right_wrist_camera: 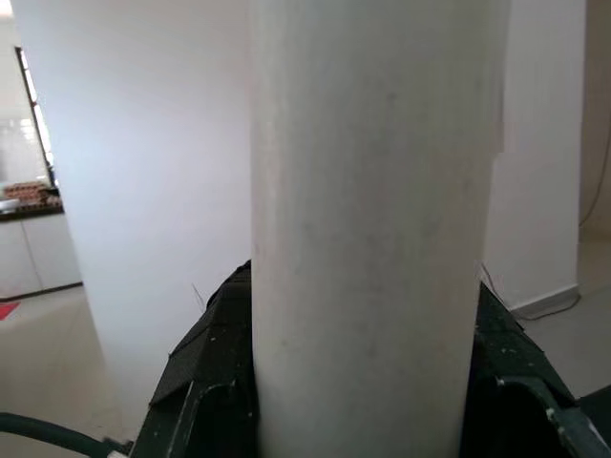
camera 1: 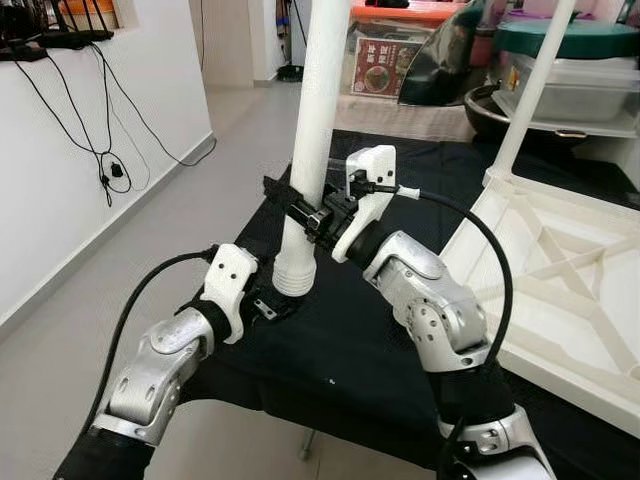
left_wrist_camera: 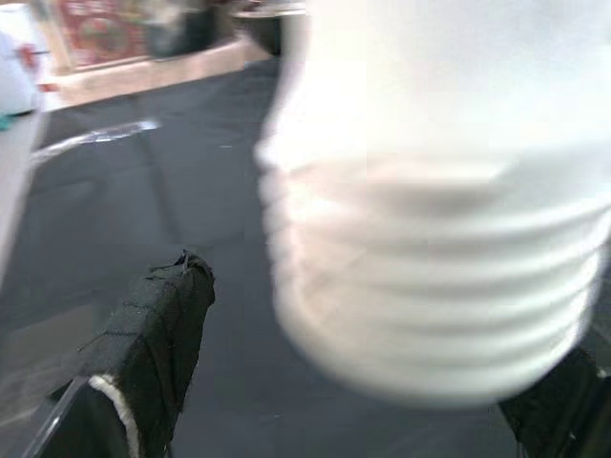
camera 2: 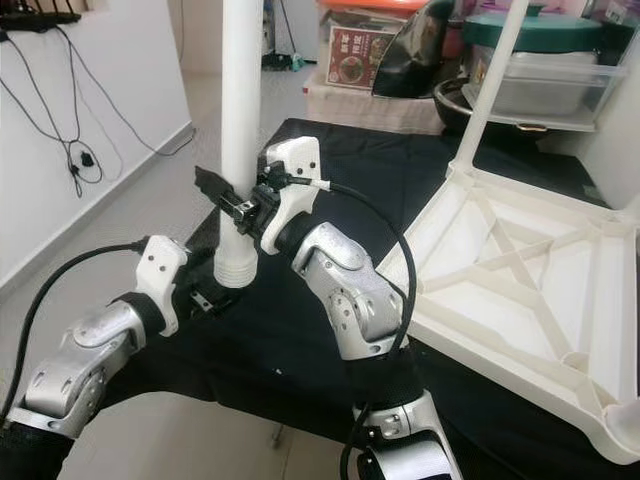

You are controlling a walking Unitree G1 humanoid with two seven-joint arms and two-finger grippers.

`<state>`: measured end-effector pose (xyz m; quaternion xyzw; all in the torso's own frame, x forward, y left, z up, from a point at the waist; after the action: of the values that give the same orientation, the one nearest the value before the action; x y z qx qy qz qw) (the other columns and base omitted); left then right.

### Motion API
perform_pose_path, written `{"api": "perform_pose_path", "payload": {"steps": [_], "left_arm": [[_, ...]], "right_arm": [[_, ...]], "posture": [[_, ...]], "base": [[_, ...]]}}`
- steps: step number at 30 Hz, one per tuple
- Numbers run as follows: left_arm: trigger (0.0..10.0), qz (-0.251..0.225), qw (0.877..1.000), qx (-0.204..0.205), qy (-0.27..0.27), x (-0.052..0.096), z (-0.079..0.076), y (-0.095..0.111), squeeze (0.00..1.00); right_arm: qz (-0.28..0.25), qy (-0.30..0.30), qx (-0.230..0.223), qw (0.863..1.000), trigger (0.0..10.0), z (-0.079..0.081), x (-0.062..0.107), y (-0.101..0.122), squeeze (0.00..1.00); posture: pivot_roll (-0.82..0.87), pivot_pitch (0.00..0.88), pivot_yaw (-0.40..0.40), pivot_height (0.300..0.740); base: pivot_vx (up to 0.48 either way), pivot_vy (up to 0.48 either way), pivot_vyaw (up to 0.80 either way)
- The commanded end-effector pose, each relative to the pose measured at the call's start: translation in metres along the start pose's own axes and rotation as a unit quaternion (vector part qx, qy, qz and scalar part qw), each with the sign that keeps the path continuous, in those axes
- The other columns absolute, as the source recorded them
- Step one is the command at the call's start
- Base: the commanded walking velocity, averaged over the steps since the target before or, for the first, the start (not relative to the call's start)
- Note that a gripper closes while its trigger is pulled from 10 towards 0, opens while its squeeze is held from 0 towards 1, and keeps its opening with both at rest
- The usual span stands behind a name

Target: Building children table

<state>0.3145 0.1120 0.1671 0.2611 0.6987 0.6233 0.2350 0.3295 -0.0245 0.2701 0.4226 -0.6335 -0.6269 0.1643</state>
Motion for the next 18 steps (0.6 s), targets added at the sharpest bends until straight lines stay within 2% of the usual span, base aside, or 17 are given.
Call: {"api": "perform_pose_path", "payload": {"steps": [1, 6, 13, 18], "left_arm": [[10.0, 0.000, 1.000, 0.003, -0.017, -0.003, -0.004, -0.002, 0.00], [10.0, -0.012, 0.999, 0.017, -0.030, -0.004, -0.007, -0.003, 0.00], [10.0, -0.028, 0.999, 0.013, -0.034, -0.008, -0.007, 0.003, 0.00], [10.0, -0.042, 0.998, 0.019, -0.040, -0.011, -0.007, 0.010, 0.00]], "right_arm": [[0.002, 0.004, 0.000, 1.000, 0.0, 0.003, -0.001, -0.001, 0.00], [-0.006, 0.035, -0.007, 0.999, 0.0, 0.013, -0.001, 0.000, 0.00], [-0.006, 0.065, -0.018, 0.998, 0.0, 0.026, 0.000, -0.003, 0.00], [-0.002, 0.070, -0.021, 0.997, 0.0, 0.030, 0.002, -0.006, 0.00]], "posture": [[0.03, 0.000, -0.053, 0.740], [0.04, 0.000, -0.060, 0.740], [0.03, 0.000, -0.055, 0.740], [0.03, 0.000, -0.051, 0.740]], "base": [[0.000, 0.000, 0.00], [0.000, 0.000, 0.00], [0.000, 0.000, 0.00], [0.000, 0.000, 0.00]]}}
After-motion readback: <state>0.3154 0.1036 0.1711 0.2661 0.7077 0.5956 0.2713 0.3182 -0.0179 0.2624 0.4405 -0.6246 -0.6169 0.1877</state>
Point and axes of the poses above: a point about 5 cm out from each wrist's last joint towards the gripper, its own x axis pointing back from the gripper into the wrist, its own y axis along the axis of the wrist's last joint, z = x × y, the point moved 2 cm from there along -x, pointing out of the wrist towards the gripper, and after that the axes turned 15 degrees about x, right-handed, at the moved point
